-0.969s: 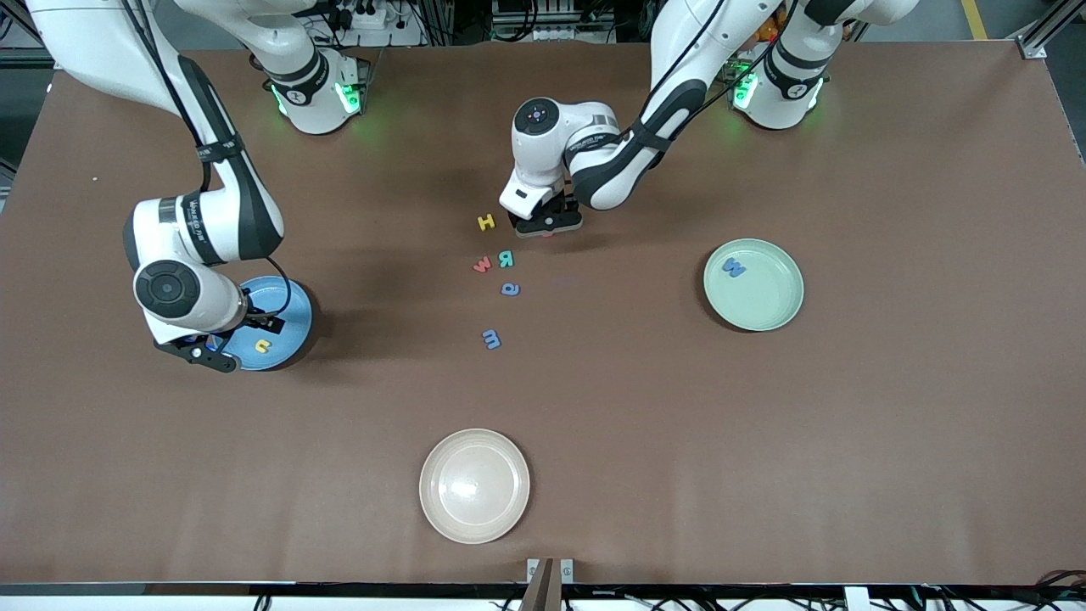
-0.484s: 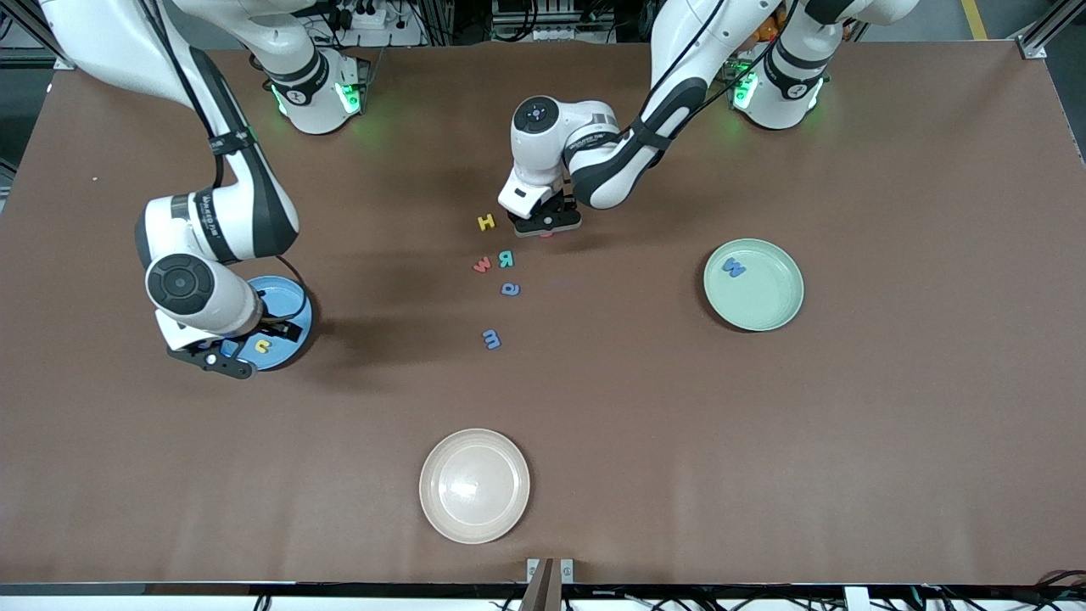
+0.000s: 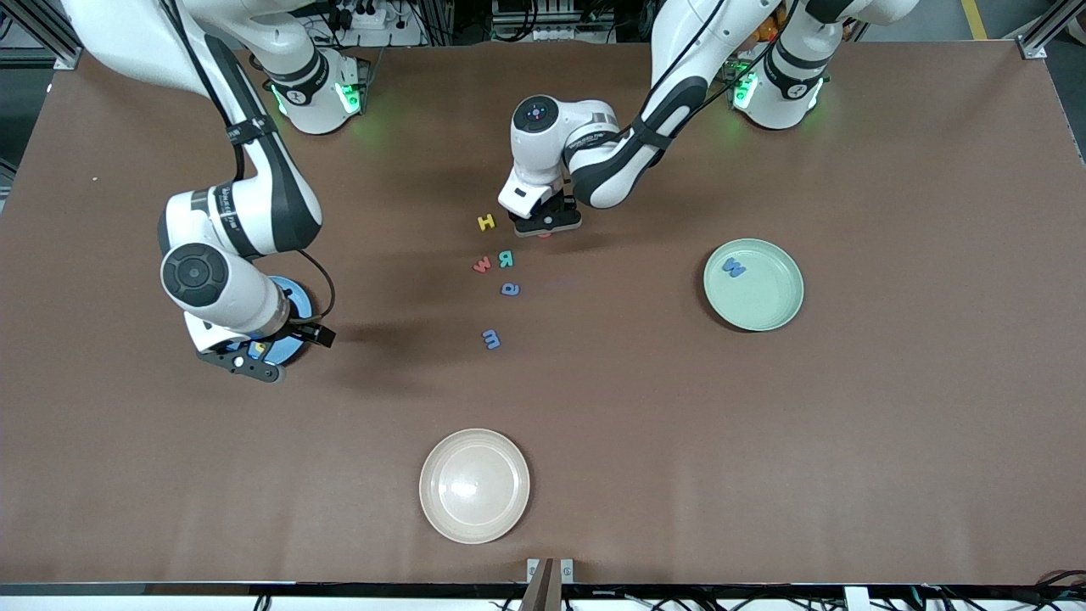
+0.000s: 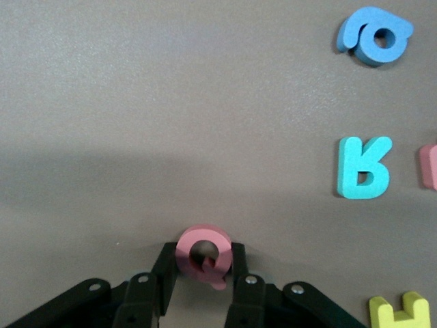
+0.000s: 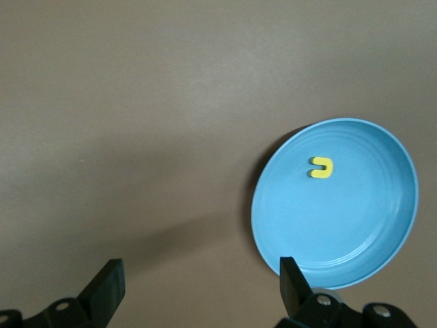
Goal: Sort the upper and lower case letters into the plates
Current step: 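Grasp the pink Q with the left gripper while the right gripper returns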
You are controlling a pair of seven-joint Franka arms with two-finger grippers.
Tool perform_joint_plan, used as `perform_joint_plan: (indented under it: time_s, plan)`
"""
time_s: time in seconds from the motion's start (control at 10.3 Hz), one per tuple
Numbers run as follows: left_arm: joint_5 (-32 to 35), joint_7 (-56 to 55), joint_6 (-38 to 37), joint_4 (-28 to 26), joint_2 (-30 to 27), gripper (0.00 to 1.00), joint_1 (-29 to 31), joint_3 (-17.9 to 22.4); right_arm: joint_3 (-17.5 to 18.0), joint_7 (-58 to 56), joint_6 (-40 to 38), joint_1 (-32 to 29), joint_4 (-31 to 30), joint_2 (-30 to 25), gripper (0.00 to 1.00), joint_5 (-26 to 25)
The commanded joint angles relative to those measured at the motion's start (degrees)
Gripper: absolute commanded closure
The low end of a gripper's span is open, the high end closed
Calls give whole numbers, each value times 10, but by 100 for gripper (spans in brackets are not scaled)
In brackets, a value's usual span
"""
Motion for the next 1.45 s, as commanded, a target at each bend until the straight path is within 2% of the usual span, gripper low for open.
perform_joint_plan:
  time_s: [0.0,0.29,0.39,0.58,0.77,0.87,1.16,1.36]
  plan:
    - [11,-10,6,7,10,83,4,5,3,39,8,20,12,11,0,10]
    - [7,51,-34,7,-8,85,34,-2,38,97,39,27,12,18,0,41]
    - [-16,108,-50,7,-17,85,58,-16,41,109,43,33,12,19,0,47]
    - [-59,245,-90,7,-31,85,129,-56,70,134,49,34,12,27,0,48]
    - [-59,329,-150,-1,-44,85,188,-94,94,156,66,47,12,46,0,47]
    - [-59,378,-183,-12,-56,85,205,-100,99,172,69,67,14,58,0,47]
    - [-59,516,-189,-89,-125,85,269,-105,99,214,64,137,65,116,0,47]
    - [-59,598,-189,-122,-160,85,337,-133,99,217,69,173,112,164,0,47]
